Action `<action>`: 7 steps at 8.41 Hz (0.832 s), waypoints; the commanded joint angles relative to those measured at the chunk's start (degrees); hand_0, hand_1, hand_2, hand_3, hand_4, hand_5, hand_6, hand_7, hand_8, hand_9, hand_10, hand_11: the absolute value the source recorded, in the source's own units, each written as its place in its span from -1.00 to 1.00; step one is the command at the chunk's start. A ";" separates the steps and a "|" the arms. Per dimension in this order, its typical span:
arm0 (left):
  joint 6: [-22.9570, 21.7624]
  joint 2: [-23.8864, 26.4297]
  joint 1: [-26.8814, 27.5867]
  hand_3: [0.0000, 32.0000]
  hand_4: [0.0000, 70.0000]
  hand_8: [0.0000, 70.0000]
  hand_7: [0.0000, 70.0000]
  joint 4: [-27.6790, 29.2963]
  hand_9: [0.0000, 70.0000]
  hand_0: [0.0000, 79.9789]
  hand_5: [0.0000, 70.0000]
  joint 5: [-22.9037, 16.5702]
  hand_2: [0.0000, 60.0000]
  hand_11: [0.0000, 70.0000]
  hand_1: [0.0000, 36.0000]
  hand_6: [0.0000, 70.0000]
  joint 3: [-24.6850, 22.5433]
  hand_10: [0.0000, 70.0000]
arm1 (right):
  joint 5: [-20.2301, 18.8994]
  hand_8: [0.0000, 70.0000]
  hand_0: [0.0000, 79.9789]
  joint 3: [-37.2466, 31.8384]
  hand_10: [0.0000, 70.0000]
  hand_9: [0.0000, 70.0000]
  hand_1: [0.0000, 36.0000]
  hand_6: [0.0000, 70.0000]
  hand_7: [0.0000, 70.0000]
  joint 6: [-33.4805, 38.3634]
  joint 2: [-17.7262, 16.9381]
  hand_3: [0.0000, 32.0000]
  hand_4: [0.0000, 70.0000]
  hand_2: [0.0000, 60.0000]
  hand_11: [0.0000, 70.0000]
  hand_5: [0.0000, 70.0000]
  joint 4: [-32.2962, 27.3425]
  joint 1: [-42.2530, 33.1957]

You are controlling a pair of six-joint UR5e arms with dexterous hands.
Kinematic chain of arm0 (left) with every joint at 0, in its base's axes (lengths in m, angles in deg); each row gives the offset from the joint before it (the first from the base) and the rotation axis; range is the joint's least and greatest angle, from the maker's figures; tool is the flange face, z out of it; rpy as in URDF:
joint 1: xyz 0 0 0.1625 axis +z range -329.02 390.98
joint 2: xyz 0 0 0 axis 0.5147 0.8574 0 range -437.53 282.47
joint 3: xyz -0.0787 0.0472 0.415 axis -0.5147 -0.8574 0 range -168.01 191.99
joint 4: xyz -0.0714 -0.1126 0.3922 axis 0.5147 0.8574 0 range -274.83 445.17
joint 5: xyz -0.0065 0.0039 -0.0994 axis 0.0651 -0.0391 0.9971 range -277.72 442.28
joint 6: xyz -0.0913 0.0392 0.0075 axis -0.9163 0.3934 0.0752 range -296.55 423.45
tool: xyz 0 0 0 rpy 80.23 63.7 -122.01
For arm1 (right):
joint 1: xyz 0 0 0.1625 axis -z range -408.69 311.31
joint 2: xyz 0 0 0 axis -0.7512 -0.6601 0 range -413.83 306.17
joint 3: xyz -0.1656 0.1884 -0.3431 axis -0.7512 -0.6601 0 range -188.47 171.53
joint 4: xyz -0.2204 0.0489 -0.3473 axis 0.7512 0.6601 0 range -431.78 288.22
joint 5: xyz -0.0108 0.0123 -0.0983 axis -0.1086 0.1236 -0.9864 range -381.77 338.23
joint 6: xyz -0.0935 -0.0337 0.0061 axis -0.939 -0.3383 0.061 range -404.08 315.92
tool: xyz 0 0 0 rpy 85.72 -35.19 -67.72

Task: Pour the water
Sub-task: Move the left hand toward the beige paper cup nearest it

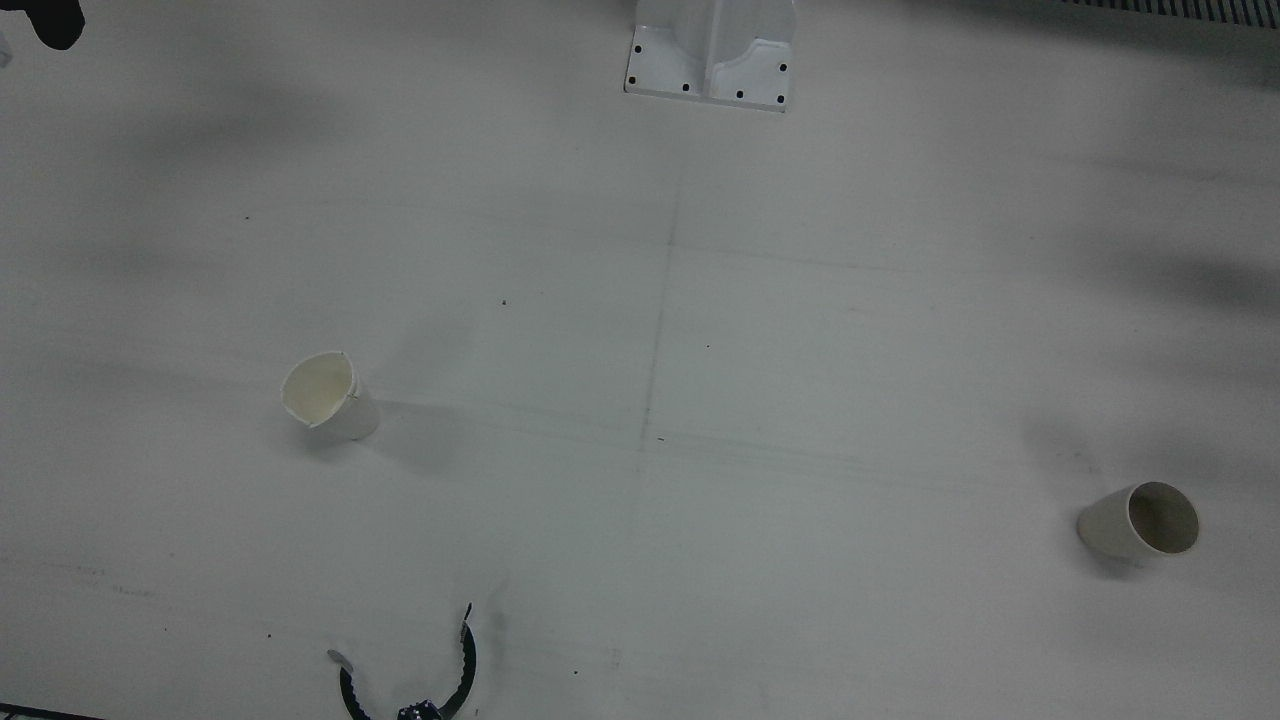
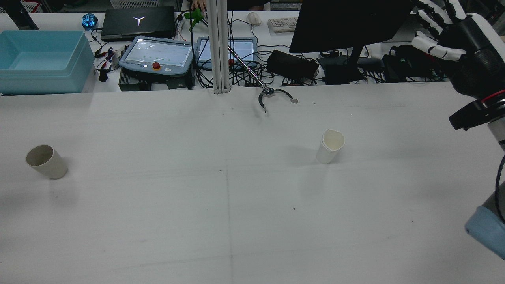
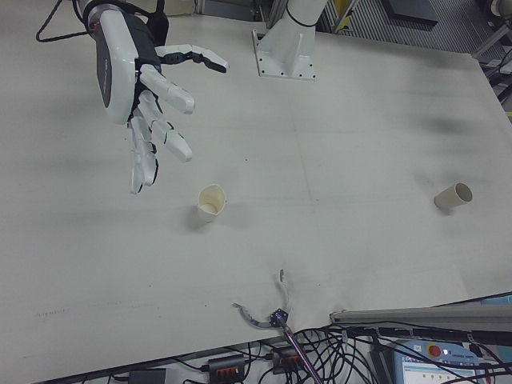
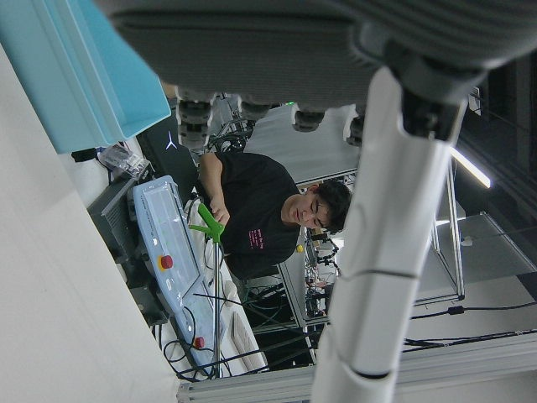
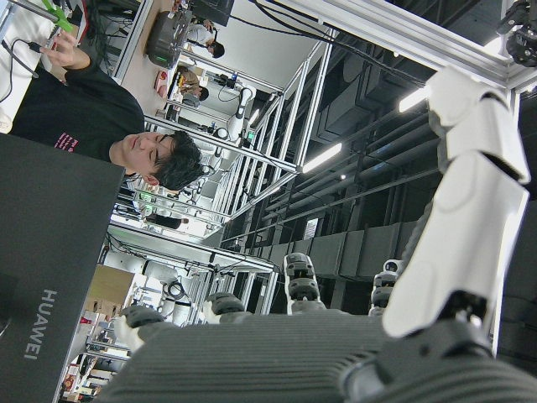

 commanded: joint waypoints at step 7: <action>14.80 -2.19 2.92 -0.94 -0.63 -1.00 -1.00 24.59 -1.00 0.47 -1.00 7.38 -1.00 -0.83 -0.47 -0.97 24.31 -0.93 | -0.06 -0.98 0.18 -6.04 -1.00 -1.00 -0.05 -0.73 -0.82 -0.35 -0.55 -0.04 -1.00 -0.26 -1.00 -0.85 0.02 0.77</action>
